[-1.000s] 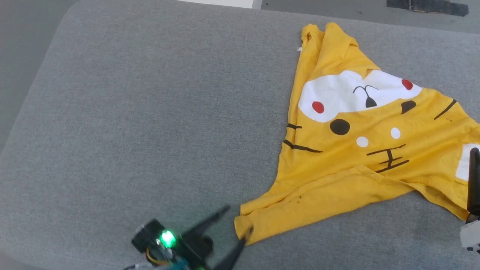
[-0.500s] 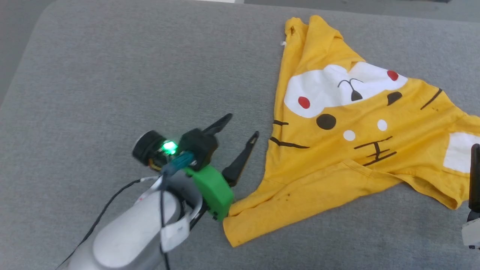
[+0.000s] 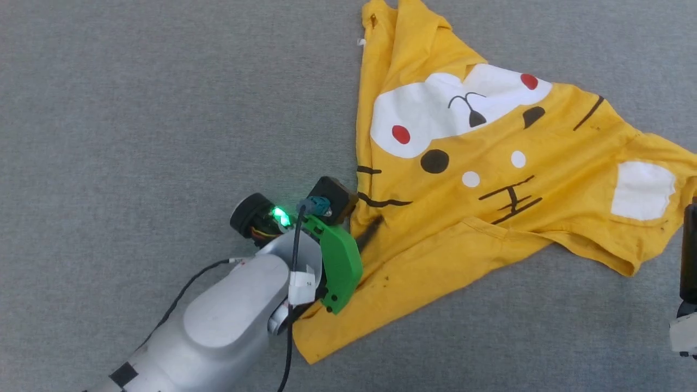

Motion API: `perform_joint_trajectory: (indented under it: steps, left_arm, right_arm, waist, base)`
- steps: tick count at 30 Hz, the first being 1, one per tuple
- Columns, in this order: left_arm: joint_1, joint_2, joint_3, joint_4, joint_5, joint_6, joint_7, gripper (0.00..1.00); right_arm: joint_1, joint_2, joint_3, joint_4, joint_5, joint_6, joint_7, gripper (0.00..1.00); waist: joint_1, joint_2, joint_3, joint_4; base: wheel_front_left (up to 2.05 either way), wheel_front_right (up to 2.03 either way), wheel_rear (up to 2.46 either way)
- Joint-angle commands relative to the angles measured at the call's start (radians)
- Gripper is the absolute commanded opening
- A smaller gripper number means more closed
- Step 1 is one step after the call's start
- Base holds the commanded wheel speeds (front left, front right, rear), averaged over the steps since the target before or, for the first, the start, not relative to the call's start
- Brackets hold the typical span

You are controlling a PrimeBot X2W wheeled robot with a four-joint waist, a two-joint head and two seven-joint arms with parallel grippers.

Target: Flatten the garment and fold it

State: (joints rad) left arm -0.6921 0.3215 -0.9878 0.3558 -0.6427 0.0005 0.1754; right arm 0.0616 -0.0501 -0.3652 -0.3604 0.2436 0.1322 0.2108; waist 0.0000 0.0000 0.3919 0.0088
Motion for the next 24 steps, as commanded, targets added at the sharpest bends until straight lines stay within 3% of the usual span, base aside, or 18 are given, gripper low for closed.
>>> perform_joint_trajectory:
  steps: [1, 4, 14, 15, 17, 18, 19, 24]
  left_arm:
    - [0.008, -0.004, -0.016, 0.038, 0.016, 0.003, -0.006, 0.00]
    - [-0.024, 0.008, 0.020, 0.028, 0.030, 0.026, -0.065, 0.00]
    - [-0.198, 0.138, 0.152, 0.003, 0.101, 0.127, -0.143, 0.00]
    - [-0.205, 0.138, 0.157, 0.022, 0.102, 0.131, -0.150, 0.11]
    - [-0.212, 0.130, 0.151, 0.070, 0.106, 0.126, -0.157, 0.24]
    - [-0.212, 0.119, 0.148, 0.096, 0.106, 0.127, -0.164, 0.54]
    - [-0.209, 0.107, 0.150, 0.117, 0.102, 0.130, -0.173, 1.00]
    - [-0.186, 0.050, 0.155, 0.200, 0.080, 0.125, -0.254, 1.00]
  right_arm:
    - [-0.015, 0.000, -0.001, 0.003, 0.007, -0.002, -0.008, 1.00]
    - [-0.013, 0.000, -0.007, 0.004, 0.006, -0.002, -0.007, 1.00]
    - [-0.019, 0.000, -0.001, -0.014, -0.009, -0.002, 0.007, 1.00]
    - [-0.022, 0.000, 0.002, -0.016, -0.012, -0.002, 0.008, 1.00]
    - [-0.030, 0.000, 0.008, -0.018, -0.016, -0.002, 0.011, 1.00]
    - [-0.034, 0.000, 0.010, -0.018, -0.018, -0.002, 0.012, 1.00]
    - [-0.038, 0.000, 0.011, -0.019, -0.019, -0.002, 0.012, 1.00]
    - [-0.048, 0.000, 0.014, -0.013, -0.024, -0.002, 0.014, 1.00]
  waist:
    - [0.0000, 0.0000, -0.003, -0.007]
    - [0.0000, 0.0000, -0.013, -0.005]
    - [0.0000, 0.0000, 0.012, 0.016]
    - [0.0000, 0.0000, 0.018, 0.017]
    - [0.0000, 0.0000, 0.028, 0.017]
    - [0.0000, 0.0000, 0.032, 0.018]
    - [0.0000, 0.0000, 0.035, 0.018]
    - [0.0000, 0.0000, 0.034, 0.029]
  base:
    - [0.00, 0.00, 0.00]
    - [0.00, 0.00, 0.00]
    - [0.00, 0.00, 0.00]
    - [0.00, 0.00, 0.00]
    - [0.00, 0.00, 0.00]
    - [0.00, 0.00, 0.00]
    - [0.00, 0.00, 0.00]
    - [0.00, 0.00, 0.00]
